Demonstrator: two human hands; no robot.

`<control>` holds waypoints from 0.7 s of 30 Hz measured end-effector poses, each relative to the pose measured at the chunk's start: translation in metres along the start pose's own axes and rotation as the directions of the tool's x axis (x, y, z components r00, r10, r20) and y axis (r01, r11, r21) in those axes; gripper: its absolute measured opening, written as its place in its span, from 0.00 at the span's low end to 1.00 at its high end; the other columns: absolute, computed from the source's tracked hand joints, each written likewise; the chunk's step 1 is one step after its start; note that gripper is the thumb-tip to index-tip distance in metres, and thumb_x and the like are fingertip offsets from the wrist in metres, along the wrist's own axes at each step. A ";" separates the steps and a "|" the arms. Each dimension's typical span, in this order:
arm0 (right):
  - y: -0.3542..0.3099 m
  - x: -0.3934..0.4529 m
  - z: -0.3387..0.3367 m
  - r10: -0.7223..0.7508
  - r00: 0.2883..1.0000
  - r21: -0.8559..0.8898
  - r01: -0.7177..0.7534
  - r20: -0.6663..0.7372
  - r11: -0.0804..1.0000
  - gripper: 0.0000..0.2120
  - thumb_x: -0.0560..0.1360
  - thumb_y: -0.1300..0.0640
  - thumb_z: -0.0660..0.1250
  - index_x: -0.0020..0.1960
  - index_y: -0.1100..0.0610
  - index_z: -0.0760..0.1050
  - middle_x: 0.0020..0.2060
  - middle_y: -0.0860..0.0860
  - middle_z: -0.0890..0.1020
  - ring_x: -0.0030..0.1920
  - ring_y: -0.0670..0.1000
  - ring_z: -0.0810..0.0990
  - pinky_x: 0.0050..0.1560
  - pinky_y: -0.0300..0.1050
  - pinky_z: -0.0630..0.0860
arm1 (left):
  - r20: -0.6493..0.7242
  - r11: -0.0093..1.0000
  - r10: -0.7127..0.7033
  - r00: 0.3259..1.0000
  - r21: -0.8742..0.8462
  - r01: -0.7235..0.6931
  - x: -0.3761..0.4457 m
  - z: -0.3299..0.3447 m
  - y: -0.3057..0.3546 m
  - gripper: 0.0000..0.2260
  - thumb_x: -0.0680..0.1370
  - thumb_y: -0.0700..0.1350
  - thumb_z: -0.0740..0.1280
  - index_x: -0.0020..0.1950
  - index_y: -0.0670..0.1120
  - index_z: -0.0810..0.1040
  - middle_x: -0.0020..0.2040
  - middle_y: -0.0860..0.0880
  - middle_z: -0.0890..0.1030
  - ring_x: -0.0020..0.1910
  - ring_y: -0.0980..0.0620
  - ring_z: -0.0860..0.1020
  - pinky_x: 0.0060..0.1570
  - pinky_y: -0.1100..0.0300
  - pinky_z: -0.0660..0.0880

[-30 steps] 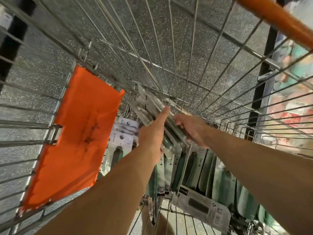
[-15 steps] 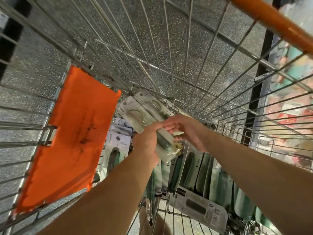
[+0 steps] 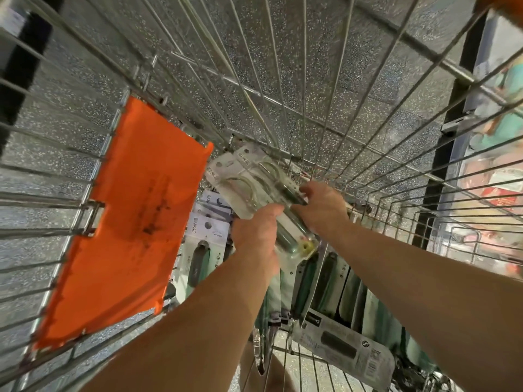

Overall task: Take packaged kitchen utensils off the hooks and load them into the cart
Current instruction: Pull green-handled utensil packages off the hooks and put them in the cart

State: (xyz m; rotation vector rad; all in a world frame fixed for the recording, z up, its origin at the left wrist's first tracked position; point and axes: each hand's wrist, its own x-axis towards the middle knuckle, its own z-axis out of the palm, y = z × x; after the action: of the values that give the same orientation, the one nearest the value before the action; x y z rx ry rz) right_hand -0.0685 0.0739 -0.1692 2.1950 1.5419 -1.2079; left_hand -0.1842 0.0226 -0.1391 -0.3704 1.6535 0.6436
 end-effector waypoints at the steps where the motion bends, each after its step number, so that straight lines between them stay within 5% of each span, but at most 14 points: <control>1: 0.001 0.002 0.002 0.006 1.000 0.021 -0.005 -0.004 1.000 0.13 0.75 0.55 0.75 0.58 0.48 0.78 0.44 0.47 0.77 0.37 0.47 0.82 0.27 0.35 0.75 | 0.007 1.000 -0.004 1.000 -0.006 0.004 0.000 0.000 0.000 0.44 0.56 0.50 0.80 0.72 0.44 0.73 0.62 0.41 0.83 0.57 0.38 0.83 0.62 0.38 0.79; 7: 0.006 0.002 0.001 -0.007 0.999 -0.024 0.008 0.046 1.000 0.10 0.75 0.51 0.75 0.52 0.46 0.76 0.44 0.44 0.73 0.44 0.49 0.81 0.45 0.47 0.84 | 0.045 0.998 0.019 0.999 -0.059 -0.017 0.007 -0.003 -0.006 0.52 0.44 0.52 0.80 0.69 0.44 0.76 0.60 0.40 0.84 0.57 0.36 0.83 0.60 0.34 0.78; 12: 0.007 -0.009 -0.005 0.014 0.995 0.063 -0.021 0.099 0.998 0.08 0.80 0.49 0.69 0.53 0.51 0.72 0.47 0.49 0.79 0.39 0.45 0.78 0.31 0.35 0.71 | 0.060 0.997 0.037 0.997 -0.072 -0.033 0.006 -0.007 -0.011 0.50 0.46 0.53 0.83 0.69 0.44 0.77 0.58 0.42 0.85 0.57 0.39 0.84 0.61 0.36 0.79; 16: 0.001 -0.012 -0.004 -0.039 0.980 0.159 0.008 0.194 0.987 0.15 0.80 0.51 0.70 0.65 0.51 0.74 0.52 0.47 0.80 0.39 0.43 0.79 0.32 0.34 0.71 | 0.086 0.994 0.067 0.994 -0.088 -0.059 0.000 -0.008 -0.011 0.44 0.50 0.51 0.83 0.65 0.43 0.79 0.52 0.42 0.87 0.52 0.40 0.86 0.58 0.38 0.82; 19: -0.001 -0.009 0.000 -0.006 0.987 0.195 -0.026 0.160 0.981 0.09 0.78 0.51 0.72 0.57 0.51 0.80 0.51 0.48 0.83 0.42 0.45 0.80 0.41 0.38 0.77 | 0.120 0.991 0.088 0.989 -0.107 -0.075 0.004 -0.008 -0.013 0.45 0.48 0.51 0.83 0.65 0.45 0.81 0.52 0.43 0.88 0.52 0.40 0.87 0.58 0.37 0.82; 21: 0.001 -0.006 0.001 0.028 0.986 0.234 -0.066 0.163 0.970 0.03 0.77 0.52 0.73 0.49 0.49 0.81 0.47 0.48 0.84 0.40 0.44 0.80 0.36 0.36 0.75 | 0.128 0.990 0.104 0.986 -0.105 -0.091 0.005 -0.009 -0.014 0.44 0.48 0.51 0.83 0.65 0.46 0.82 0.52 0.43 0.88 0.52 0.40 0.87 0.59 0.36 0.82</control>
State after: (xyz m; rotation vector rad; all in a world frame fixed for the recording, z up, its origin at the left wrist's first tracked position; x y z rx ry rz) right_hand -0.0694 0.0686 -0.1657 2.1976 1.3353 -1.5842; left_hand -0.1838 0.0065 -0.1464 -0.3122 1.5233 0.8088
